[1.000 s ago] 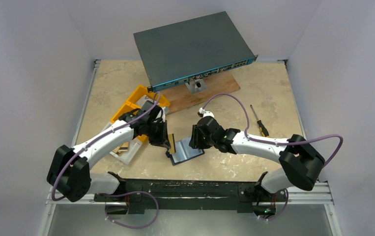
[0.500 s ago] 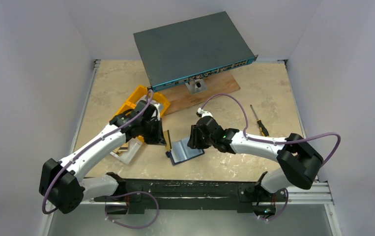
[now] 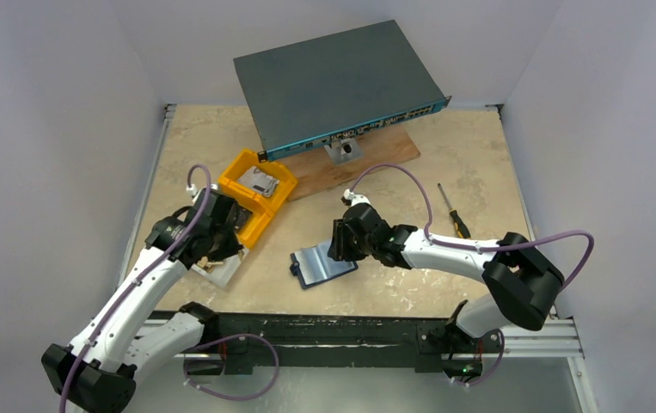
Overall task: Take the credit cards out of the card holder
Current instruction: Place the credit card in the storage box.
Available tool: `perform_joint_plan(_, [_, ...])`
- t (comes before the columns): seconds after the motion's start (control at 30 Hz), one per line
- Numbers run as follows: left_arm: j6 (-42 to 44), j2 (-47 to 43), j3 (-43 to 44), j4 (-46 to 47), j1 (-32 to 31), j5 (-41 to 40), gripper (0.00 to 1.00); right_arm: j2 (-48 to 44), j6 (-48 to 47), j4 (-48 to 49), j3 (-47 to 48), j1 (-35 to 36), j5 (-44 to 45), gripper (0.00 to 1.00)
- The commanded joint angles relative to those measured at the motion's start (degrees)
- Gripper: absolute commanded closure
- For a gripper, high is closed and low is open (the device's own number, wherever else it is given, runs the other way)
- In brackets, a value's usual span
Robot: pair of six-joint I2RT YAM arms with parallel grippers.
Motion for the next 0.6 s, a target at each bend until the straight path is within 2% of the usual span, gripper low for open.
perform_joint_plan(0.0, [-5.4,-2.3,0.9,-9.2,3.3,-13.3,1.00,-0.8,-1.9,2.4,1.7,-0.2,-0.5,0.66])
perform_joint_plan(0.13, [-4.0,-1.5,0.7,-8.7,8.5,-16.0,1.00,-0.9,-2.4,3.1,1.0,-0.2,-1.6,0.66])
perform_joint_plan(0.3, [-0.8,2.7,-0.3,-3.2,13.6,-14.0,1.00,-1.5,-2.8,3.1,0.9,-0.2,-1.7,0.67])
perform_joint_plan(0.5, [-1.2,7.5,-1.2,1.1,17.1,-13.0,1.00,-2.6,-3.3,2.8,1.0,-0.2,-1.7,0.66])
perform_joint_plan(0.57, [-1.6,8.2,-1.3,1.8,18.1,-13.0,0.95,-2.7,-3.3,2.8,0.9,-0.2,-1.8,0.67])
